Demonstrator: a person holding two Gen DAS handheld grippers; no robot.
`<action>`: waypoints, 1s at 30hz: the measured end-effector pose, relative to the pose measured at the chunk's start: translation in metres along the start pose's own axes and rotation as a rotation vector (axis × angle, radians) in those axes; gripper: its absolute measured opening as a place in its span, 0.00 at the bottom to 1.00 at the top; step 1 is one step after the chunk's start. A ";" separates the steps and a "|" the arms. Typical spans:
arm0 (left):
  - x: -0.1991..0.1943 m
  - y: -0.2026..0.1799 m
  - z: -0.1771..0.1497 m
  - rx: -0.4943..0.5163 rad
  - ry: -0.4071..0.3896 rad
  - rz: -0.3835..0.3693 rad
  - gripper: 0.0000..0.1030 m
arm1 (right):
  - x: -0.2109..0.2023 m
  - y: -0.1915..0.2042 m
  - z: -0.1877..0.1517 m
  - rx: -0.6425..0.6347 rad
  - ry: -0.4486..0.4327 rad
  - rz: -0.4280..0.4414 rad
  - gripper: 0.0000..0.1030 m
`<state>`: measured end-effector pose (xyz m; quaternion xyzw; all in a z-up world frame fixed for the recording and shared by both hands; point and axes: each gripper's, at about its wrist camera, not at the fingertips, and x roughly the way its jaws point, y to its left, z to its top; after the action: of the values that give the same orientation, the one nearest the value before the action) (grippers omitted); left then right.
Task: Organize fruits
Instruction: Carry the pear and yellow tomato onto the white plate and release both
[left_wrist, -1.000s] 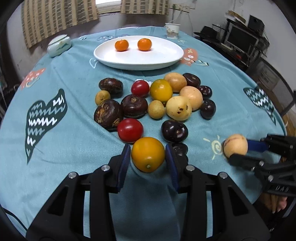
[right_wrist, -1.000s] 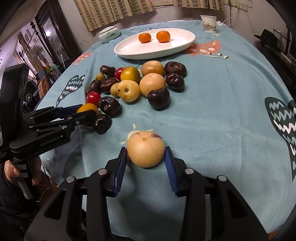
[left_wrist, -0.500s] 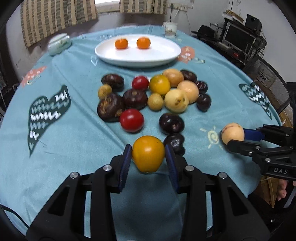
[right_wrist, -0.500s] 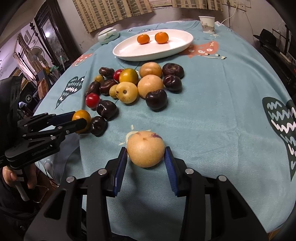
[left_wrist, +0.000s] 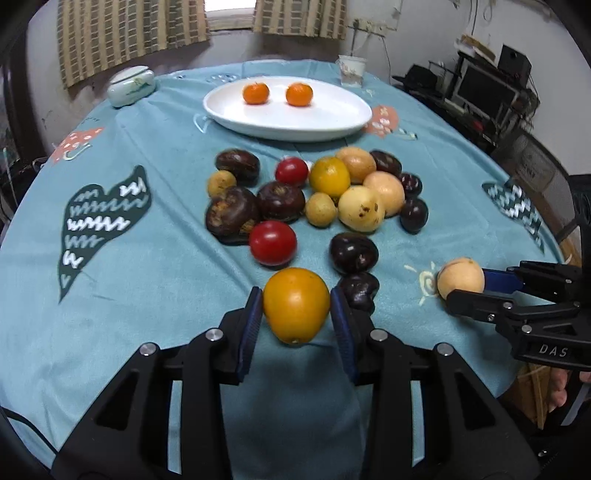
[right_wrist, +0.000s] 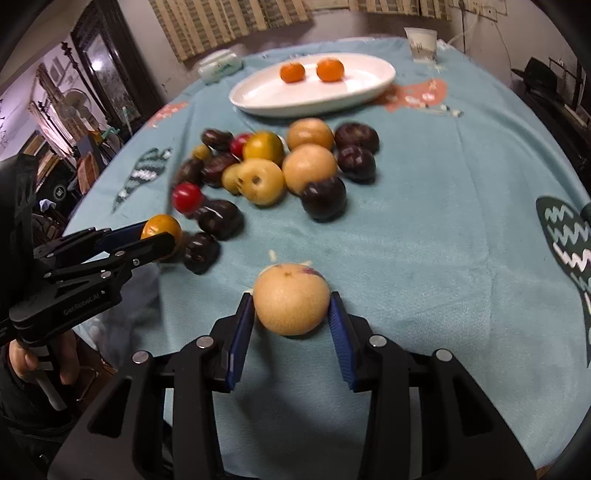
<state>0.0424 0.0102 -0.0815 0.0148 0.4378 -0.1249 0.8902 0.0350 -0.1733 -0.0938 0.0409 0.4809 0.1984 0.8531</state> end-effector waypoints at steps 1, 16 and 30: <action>-0.005 0.001 0.001 -0.001 -0.012 0.005 0.37 | -0.005 0.003 0.001 -0.007 -0.013 -0.004 0.40; -0.008 0.026 0.088 -0.074 -0.022 0.021 0.37 | -0.011 0.009 0.077 -0.082 -0.057 0.001 0.40; 0.130 0.039 0.255 -0.122 0.084 0.056 0.37 | 0.093 -0.024 0.246 -0.150 -0.015 -0.017 0.40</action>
<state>0.3260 -0.0136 -0.0296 -0.0221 0.4809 -0.0721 0.8735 0.2907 -0.1310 -0.0432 -0.0258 0.4587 0.2261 0.8590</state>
